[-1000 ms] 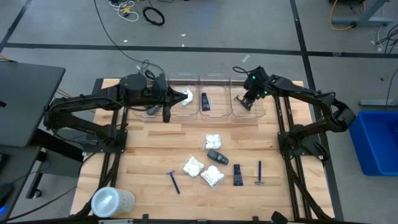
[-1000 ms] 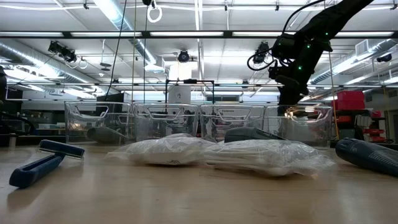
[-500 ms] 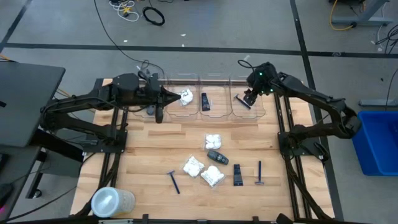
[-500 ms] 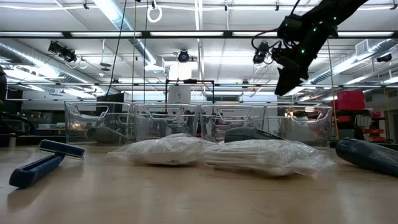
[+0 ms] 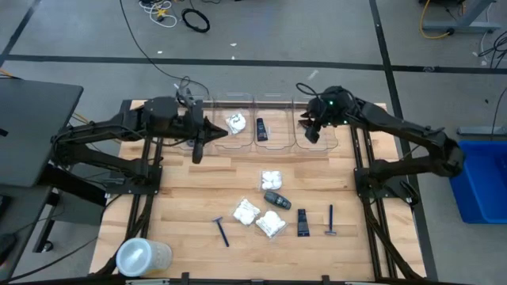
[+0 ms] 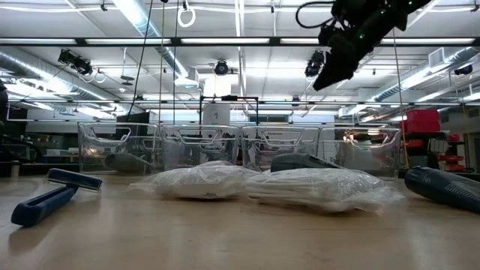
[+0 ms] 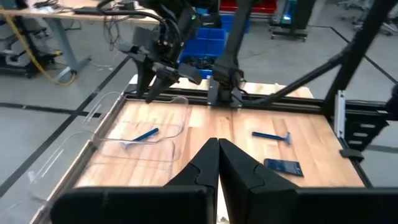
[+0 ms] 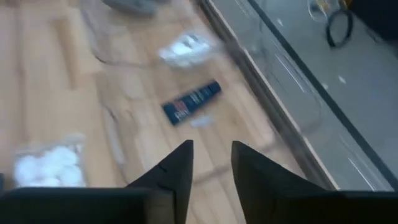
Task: Pick & Place Travel size toiletries
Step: Put the left blue razor into the right transparent bin
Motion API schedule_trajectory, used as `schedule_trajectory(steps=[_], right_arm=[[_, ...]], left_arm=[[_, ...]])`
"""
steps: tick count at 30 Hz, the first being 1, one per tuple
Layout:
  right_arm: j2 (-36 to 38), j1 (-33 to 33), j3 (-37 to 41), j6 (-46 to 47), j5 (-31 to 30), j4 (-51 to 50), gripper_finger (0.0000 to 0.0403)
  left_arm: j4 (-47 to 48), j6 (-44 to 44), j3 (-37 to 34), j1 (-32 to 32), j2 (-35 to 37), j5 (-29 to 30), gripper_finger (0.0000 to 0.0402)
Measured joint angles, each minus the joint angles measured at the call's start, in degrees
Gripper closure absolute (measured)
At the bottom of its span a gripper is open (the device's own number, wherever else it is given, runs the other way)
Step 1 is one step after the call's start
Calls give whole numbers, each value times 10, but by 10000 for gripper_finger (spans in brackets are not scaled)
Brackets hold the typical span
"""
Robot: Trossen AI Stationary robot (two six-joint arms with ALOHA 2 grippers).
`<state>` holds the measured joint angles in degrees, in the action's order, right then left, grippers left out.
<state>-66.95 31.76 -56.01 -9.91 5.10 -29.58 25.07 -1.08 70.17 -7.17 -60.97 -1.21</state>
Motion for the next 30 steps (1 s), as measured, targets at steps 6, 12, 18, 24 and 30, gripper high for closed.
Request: schedule_trajectory(steps=[6,12,18,24,30], right_arm=[[0,-58,0,-2,0,19,328],[0,-107,0,-2,0,20,348],[0,-143,0,1,0,20,350],[0,-175,0,34,0,20,350],[-1,-199,0,67,0,21,354]], left_arm=[[11,19,0,31,0,-36,397],[68,20,0,66,0,-73,384],[89,35,0,104,0,-75,395],[91,44,0,130,-12,-75,389],[133,38,-2,157,-38,-86,393]])
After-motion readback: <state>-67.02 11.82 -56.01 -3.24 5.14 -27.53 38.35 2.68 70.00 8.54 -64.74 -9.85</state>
